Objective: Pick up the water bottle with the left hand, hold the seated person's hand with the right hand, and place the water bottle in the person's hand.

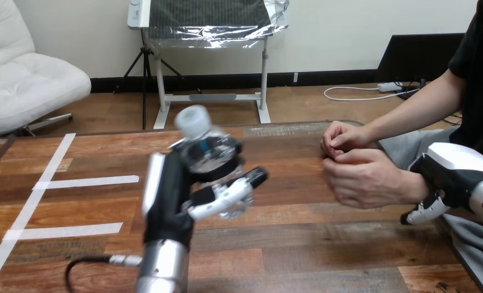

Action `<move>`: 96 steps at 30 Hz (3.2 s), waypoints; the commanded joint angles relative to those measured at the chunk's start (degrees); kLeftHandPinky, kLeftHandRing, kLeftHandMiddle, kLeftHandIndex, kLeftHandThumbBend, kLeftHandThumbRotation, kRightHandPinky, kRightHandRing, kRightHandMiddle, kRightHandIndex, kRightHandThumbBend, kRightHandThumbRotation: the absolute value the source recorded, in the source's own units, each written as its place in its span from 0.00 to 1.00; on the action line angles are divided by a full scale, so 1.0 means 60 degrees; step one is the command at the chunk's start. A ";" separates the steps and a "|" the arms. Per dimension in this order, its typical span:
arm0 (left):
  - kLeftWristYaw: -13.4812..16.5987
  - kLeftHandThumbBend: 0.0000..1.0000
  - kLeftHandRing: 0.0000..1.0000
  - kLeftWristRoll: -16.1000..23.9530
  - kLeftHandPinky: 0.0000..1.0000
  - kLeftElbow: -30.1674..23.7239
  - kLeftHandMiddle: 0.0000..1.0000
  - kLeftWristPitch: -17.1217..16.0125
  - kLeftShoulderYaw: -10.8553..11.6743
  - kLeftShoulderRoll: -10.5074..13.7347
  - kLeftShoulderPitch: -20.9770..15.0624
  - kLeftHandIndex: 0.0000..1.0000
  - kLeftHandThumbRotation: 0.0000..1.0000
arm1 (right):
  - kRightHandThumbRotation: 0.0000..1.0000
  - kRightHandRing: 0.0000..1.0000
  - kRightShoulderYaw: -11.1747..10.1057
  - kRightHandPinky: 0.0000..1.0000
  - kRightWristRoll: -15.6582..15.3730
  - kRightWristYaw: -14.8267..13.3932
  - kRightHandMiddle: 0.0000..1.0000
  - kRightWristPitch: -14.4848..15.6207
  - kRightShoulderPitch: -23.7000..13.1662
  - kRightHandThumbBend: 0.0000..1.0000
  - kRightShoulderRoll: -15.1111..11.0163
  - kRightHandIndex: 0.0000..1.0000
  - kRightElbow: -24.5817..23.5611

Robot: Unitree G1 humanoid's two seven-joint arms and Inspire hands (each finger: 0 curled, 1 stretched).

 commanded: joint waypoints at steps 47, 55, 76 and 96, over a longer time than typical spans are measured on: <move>0.0612 0.65 0.41 0.0471 0.37 0.1398 0.43 0.0938 -0.1873 -0.1145 -0.3327 0.47 0.00 | 0.00 0.26 -0.0539 0.19 -0.0065 0.0609 0.34 -0.0106 0.0446 0.73 -0.0293 0.38 -0.3453; 0.0748 0.63 0.41 0.0432 0.38 0.1612 0.44 0.0754 -0.2025 -0.1214 -0.3381 0.47 0.00 | 0.00 0.25 -0.0606 0.18 0.0045 0.0509 0.33 -0.0351 0.0438 0.73 -0.0220 0.36 -0.3721; 0.0981 0.64 0.41 0.0298 0.38 0.1963 0.44 0.0481 -0.2151 -0.1191 -0.3280 0.47 0.00 | 0.00 0.25 -0.0632 0.18 -0.0061 0.0426 0.33 -0.0426 0.0463 0.75 -0.0156 0.35 -0.3587; 0.1002 0.63 0.41 0.0223 0.39 0.2164 0.43 0.0126 -0.2058 -0.1094 -0.3323 0.48 0.00 | 0.00 0.33 -0.0476 0.23 -0.0519 0.0044 0.42 -0.0654 0.0440 0.79 -0.0265 0.46 -0.3299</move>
